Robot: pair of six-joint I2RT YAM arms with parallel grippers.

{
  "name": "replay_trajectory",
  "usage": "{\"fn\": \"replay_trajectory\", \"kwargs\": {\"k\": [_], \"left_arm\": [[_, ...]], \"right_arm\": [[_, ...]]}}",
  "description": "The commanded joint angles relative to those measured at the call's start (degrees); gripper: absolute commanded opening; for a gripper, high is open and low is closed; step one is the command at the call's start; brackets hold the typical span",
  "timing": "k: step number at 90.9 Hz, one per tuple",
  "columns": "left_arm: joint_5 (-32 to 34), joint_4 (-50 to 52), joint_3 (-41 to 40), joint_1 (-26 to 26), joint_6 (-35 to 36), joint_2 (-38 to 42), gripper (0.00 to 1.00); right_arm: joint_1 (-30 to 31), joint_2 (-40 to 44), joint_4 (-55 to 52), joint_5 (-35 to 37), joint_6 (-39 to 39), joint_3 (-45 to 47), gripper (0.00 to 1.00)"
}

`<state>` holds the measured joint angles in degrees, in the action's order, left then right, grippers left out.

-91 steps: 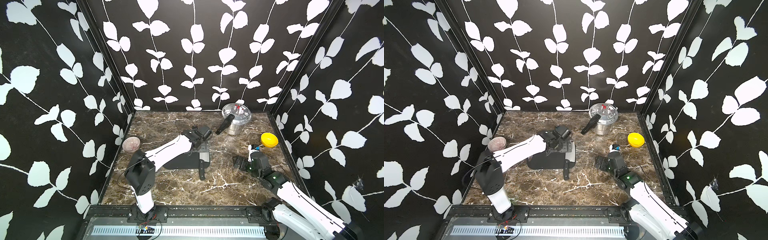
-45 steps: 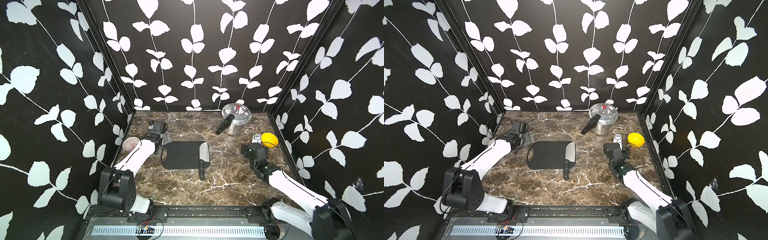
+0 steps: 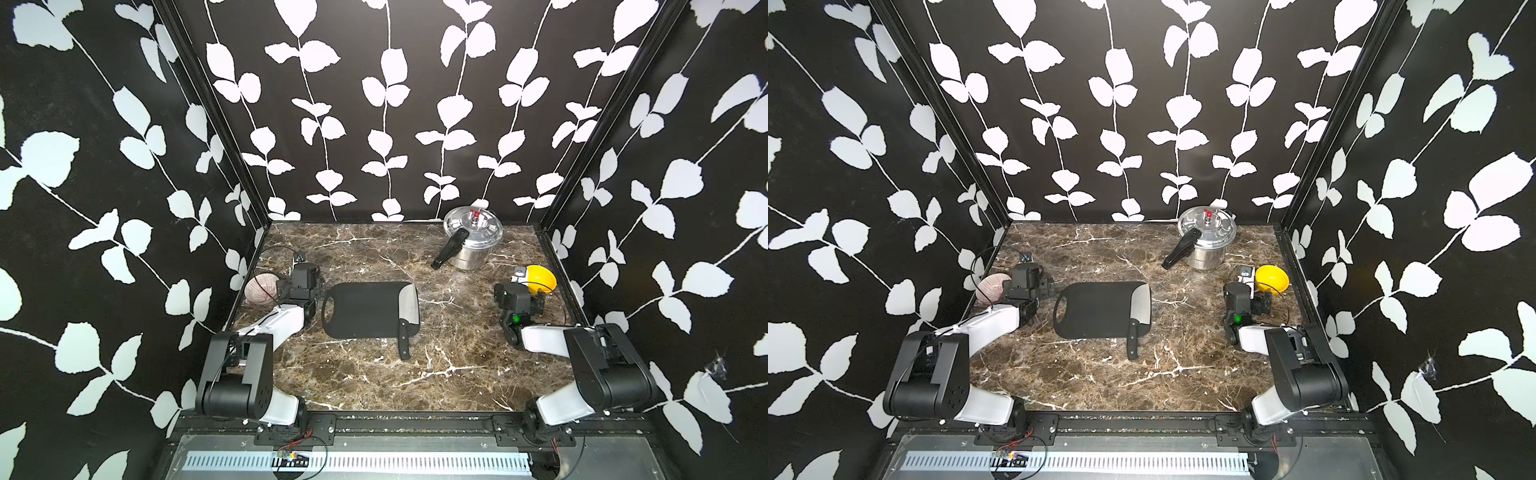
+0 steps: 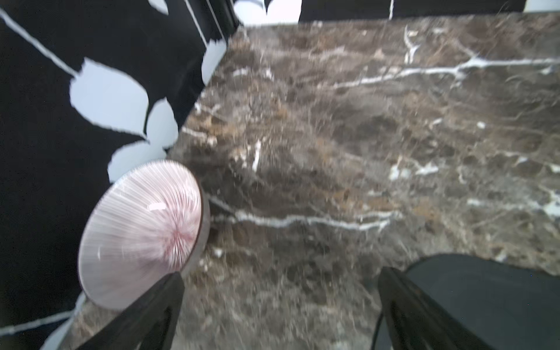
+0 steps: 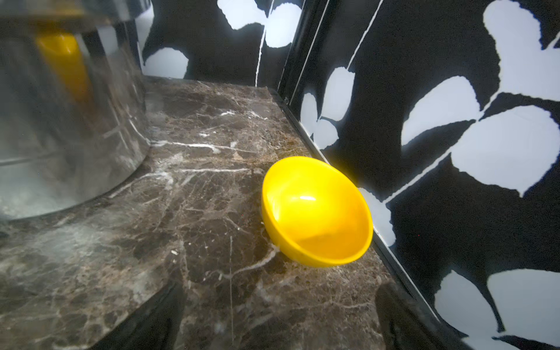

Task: Align the knife with the edge of the cutting board
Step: Reset both arms

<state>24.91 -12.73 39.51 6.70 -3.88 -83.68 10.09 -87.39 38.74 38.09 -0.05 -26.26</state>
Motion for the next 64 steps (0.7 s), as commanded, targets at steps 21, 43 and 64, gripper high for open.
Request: {"fn": "replay_trajectory", "kwargs": {"k": [21, 43, 64], "left_arm": [[-2.6, -29.56, -12.54, -0.46, 8.08, -2.46, 0.98], [-14.25, -47.33, -19.21, -1.47, 11.5, -7.15, 0.98], [-9.69, -44.06, -18.25, -1.52, 9.63, -6.42, 0.99]], "right_arm": [[-2.19, -2.97, 27.89, -15.96, -2.97, 9.91, 1.0], [-2.24, -2.12, 24.84, -18.28, -3.18, 9.41, 1.0], [-2.25, -2.39, 24.72, -18.3, -3.21, 8.86, 0.96]]}}
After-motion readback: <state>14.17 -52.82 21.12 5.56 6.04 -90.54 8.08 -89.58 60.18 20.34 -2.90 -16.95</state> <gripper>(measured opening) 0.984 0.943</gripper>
